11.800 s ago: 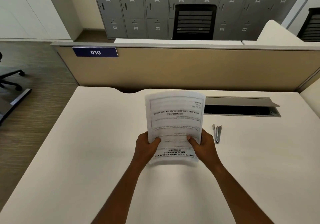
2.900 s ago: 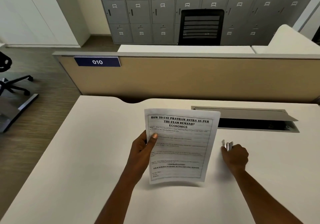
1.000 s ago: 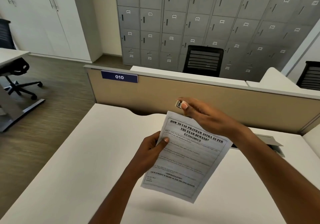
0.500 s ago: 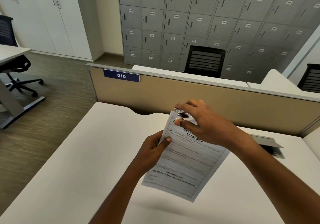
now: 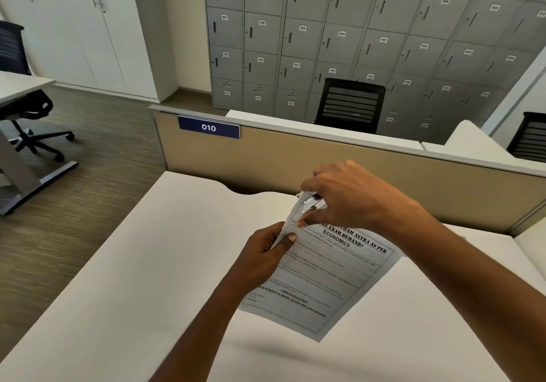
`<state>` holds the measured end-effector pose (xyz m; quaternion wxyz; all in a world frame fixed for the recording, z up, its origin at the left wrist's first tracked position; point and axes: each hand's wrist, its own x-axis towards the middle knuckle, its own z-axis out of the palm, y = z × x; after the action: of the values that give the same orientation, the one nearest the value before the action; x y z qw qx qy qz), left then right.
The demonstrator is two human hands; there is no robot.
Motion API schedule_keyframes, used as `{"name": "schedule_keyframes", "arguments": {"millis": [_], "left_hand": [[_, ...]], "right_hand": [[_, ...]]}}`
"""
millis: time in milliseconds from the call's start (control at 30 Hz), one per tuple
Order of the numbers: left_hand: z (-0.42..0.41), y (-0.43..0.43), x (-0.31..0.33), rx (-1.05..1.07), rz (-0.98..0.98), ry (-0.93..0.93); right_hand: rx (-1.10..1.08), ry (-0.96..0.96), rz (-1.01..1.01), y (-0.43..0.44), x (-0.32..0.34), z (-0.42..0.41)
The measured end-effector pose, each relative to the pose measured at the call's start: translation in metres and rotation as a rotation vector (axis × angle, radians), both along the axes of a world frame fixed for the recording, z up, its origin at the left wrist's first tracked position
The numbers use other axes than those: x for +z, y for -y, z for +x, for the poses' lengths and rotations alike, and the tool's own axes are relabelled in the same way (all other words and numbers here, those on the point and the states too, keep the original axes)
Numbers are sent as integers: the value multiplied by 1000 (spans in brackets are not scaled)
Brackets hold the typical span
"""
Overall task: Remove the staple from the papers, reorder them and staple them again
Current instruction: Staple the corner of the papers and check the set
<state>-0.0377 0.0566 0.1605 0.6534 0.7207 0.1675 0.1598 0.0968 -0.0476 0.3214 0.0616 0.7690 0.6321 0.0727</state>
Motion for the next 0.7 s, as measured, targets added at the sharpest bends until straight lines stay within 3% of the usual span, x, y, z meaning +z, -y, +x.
{"name": "schedule_keyframes", "arguments": {"millis": [700], "left_hand": [[3,3,1,17,137,-52]], "right_hand": [[-40,156,-196,-13,22,-19]]}}
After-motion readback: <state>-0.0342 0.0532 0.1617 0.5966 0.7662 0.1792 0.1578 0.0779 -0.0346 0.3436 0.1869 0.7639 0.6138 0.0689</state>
